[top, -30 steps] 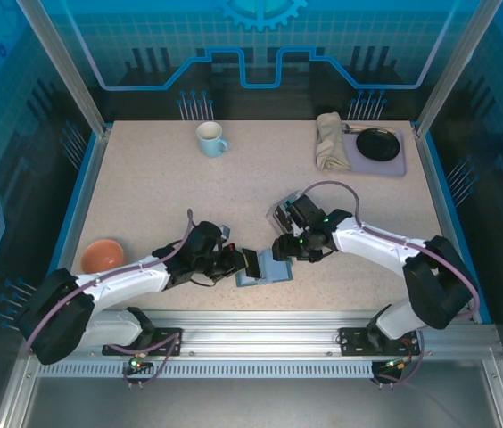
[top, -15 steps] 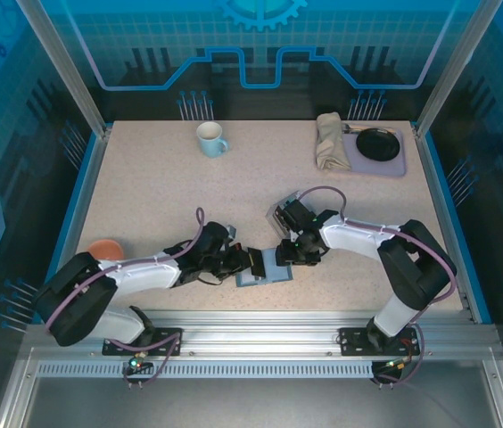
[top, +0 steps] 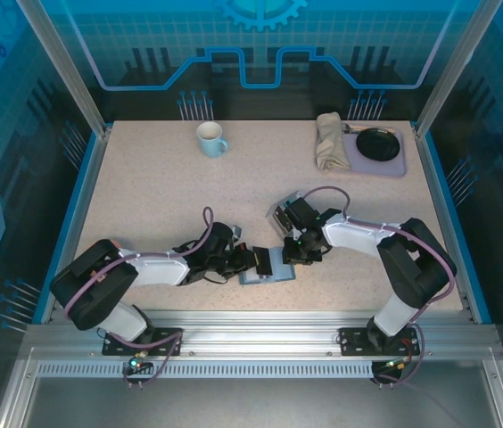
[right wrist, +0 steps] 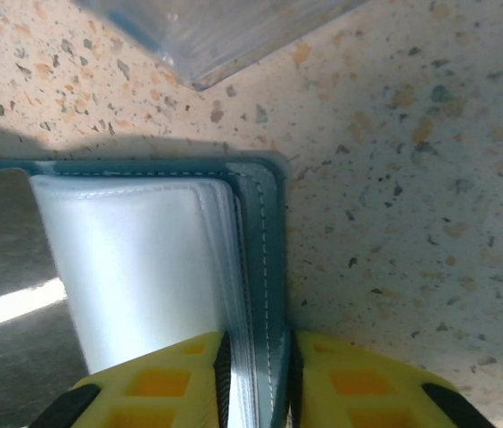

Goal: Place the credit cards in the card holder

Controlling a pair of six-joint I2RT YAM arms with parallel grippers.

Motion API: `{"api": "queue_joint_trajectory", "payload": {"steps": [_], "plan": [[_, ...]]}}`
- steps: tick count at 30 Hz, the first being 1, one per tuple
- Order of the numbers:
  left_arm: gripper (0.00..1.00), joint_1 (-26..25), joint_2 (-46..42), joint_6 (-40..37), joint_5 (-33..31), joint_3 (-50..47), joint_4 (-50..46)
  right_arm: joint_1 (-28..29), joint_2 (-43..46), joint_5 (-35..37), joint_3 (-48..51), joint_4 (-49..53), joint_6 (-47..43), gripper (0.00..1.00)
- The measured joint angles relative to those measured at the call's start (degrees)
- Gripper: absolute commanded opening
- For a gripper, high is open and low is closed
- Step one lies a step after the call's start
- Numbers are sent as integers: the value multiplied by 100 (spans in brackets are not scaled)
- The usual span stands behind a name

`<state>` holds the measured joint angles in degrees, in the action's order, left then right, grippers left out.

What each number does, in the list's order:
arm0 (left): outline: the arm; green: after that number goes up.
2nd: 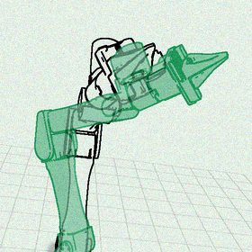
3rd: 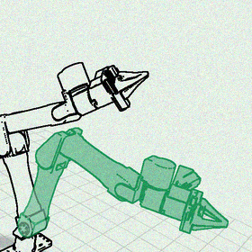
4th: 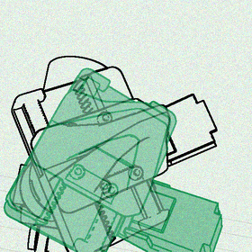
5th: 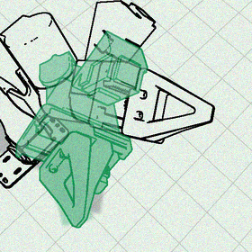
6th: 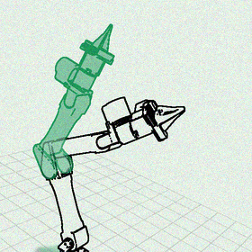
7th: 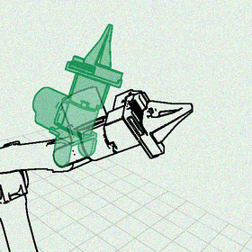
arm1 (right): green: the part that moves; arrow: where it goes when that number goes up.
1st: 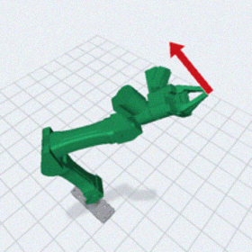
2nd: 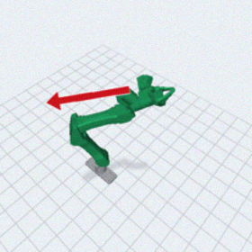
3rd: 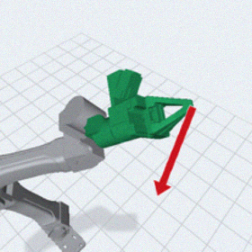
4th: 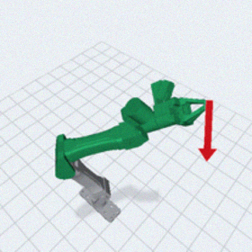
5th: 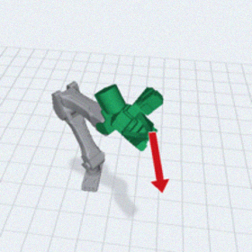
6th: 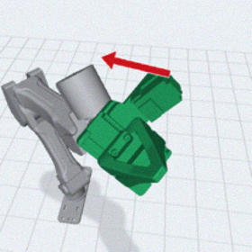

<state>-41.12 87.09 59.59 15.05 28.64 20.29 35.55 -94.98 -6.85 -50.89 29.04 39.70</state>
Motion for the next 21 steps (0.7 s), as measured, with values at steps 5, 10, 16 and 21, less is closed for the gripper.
{"api": "queue_joint_trajectory", "payload": {"steps": [5, 10, 16, 21], "plan": [[0, -31, 17, 2, -2, 0, 107, -48, 20, -111, 61, -127, 42, 19], [0, -37, -37, 0, -2, 0, 101, -92, 22, -227, 103, -216, 72, 19], [0, -48, 22, 0, 37, 0, 98, -116, 24, -264, 111, -229, 79, 19], [0, -90, -13, -2, 37, -63, 61, -138, 79, -269, 192, -321, 76, 19]]}}
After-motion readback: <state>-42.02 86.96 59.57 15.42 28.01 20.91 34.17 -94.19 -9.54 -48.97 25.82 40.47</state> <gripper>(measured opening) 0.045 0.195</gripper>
